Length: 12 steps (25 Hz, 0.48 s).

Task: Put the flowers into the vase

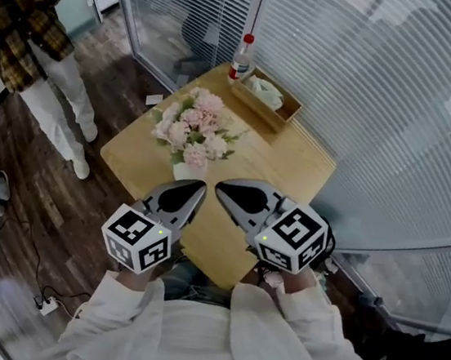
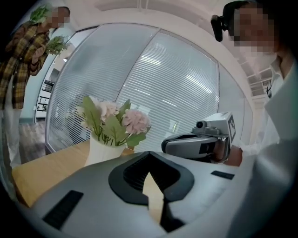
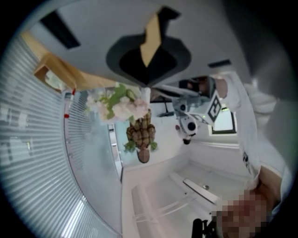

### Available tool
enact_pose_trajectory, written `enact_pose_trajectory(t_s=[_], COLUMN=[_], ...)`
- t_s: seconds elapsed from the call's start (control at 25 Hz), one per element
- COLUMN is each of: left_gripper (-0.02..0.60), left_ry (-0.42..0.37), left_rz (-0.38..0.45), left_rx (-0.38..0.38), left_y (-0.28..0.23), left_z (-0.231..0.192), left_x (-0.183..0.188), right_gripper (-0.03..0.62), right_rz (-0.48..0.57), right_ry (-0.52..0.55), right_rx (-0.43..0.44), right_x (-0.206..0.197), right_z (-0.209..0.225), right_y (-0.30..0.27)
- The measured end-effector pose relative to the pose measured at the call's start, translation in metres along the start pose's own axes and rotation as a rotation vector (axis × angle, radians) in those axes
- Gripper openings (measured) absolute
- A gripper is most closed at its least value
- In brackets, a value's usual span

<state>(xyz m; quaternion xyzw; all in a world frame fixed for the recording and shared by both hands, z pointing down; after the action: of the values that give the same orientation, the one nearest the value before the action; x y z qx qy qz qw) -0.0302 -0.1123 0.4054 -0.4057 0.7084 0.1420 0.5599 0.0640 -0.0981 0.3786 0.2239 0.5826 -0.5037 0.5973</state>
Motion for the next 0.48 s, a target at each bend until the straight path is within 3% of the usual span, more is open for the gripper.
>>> enact_pose_trajectory(t_s=[0.48], left_gripper=[0.009], left_ry=[-0.027], left_rz=[0.031], left_rx=[0.009], left_y=[0.004], left_z=[0.005], left_x=[0.006], right_gripper=[0.012], right_rz=[-0.203], right_ry=[0.072], right_rx=[0.048], right_x=[-0.007], right_z=[0.008], right_y=[-0.012])
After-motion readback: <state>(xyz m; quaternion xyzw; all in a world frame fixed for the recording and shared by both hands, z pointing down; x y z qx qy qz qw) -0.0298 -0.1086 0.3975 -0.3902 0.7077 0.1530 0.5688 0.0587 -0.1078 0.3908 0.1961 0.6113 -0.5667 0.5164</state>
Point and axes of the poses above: the fingertips, and each gripper's own axes: y backward along the fingers, z to its right, x out of its top, the point moved 5 cm from there along y, backward along the fingers, and after that the axes turned 10 degrees about x, right-handed, at the moved point
